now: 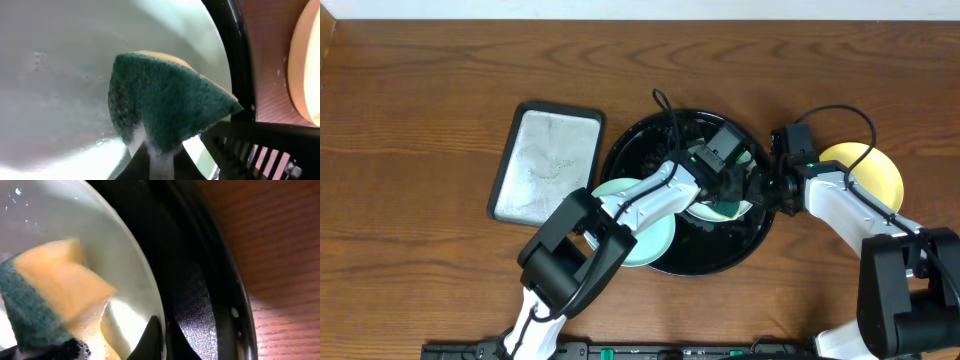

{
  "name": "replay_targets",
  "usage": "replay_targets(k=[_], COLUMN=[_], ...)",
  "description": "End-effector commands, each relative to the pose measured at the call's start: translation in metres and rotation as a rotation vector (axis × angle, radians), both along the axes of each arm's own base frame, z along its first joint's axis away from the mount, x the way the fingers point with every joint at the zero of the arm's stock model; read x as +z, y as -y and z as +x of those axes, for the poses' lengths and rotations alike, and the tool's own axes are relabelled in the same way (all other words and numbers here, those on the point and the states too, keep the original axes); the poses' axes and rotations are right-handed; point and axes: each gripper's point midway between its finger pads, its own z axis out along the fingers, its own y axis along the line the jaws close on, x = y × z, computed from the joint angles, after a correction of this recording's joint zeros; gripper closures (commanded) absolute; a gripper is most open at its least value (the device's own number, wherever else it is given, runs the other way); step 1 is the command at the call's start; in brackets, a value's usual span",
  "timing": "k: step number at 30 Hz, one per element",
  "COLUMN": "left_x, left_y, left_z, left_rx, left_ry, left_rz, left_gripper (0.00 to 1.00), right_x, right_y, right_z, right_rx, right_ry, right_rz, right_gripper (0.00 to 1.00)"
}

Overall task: Clean dirty plates on tray and stack at the side
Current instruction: 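Scrub the right green plate with the sponge while right gripper holds rim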

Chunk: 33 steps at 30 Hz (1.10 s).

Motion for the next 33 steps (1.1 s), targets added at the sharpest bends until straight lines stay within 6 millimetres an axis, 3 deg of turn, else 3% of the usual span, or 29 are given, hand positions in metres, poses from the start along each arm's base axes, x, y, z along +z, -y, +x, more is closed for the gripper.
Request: replay_targets(k=[1,9,14,21,25,29,33], left_x=[-0.06,-0.062,-0.057,-0.04,-0.013,0.021,0.042], left_y=[-0.047,-0.115,-0.147,-0.154,-0.152,-0.172,-0.182], left_z=[0.003,0.057,0.08,0.087,0.094,0.109,0.116], left_rx=[0.066,0.072,0.012,-0.06,-0.032,0.048,0.02], left_ry=[-0.058,0.1,0.218,0.31,0.371,0.48,0.547], left_rz=[0.191,0.383,0.547,0.651,0.651,0.758,0.85], left_gripper=[0.92,0.92,0.92,0.92,0.92,0.92,0.92], right_x=[-0.014,-0.014,-0.014,-0.014,-0.014,-0.014,-0.014], right_y=[0.016,0.017,0.017,0.017,0.017,0.017,0.017], right_z=[-0.013,-0.014,-0.014,-0.014,-0.014,-0.014,-0.014], right_rx=[0.002,0.002,0.002,0.01,0.01,0.01,0.009], right_ry=[-0.048,-0.052,-0.052,-0.051,-0.051,-0.051,-0.051], right_rz=[-0.095,-0.096,-0.096,-0.097,-0.098,-0.098,-0.097], right_gripper=[0.99,0.99,0.99,0.99,0.99,0.99,0.99])
